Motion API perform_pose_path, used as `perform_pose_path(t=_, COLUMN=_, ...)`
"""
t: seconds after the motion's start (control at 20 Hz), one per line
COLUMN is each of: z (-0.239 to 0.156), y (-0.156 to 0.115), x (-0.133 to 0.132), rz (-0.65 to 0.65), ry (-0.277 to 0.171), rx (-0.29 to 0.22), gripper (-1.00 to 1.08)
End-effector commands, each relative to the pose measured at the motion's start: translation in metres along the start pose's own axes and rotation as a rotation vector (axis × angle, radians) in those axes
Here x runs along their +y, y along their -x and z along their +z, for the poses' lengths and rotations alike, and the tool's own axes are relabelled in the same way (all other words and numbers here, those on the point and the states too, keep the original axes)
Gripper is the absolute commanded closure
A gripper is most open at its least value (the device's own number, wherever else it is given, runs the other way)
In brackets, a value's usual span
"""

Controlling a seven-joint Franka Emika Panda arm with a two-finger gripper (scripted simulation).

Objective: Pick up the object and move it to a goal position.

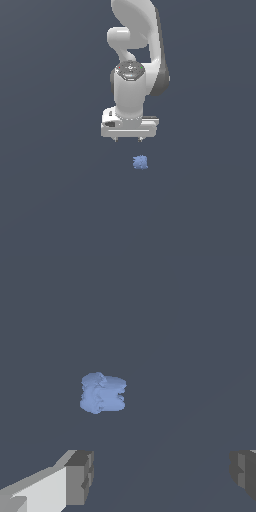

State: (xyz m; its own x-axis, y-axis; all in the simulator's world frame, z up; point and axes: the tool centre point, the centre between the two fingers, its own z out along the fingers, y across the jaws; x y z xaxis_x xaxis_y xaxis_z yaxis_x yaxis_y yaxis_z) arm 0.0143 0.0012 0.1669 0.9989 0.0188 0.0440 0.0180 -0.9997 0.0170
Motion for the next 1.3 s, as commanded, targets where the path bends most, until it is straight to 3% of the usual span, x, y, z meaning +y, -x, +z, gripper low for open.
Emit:
perform_pose_path(t=0.0, z=0.000, y=0.000, x=0.000, rz=0.000, ry=0.000, rx=0.000, gripper=-0.92)
perform_pose_path(t=0.4, z=0.008, y=0.008, x=-0.030, rz=-0.054, ry=-0.026, rx=-0.028, gripper=-0.92)
perform_pose_path(t=0.65, z=0.009, y=0.007, x=-0.030, rz=-0.053, ry=-0.026, rx=-0.028, gripper=-0.92)
perform_pose_path(t=1.25, z=0.045, y=-0.017, x=-0.045, rz=0.015, ry=-0.022, rx=-0.038, gripper=-0.92)
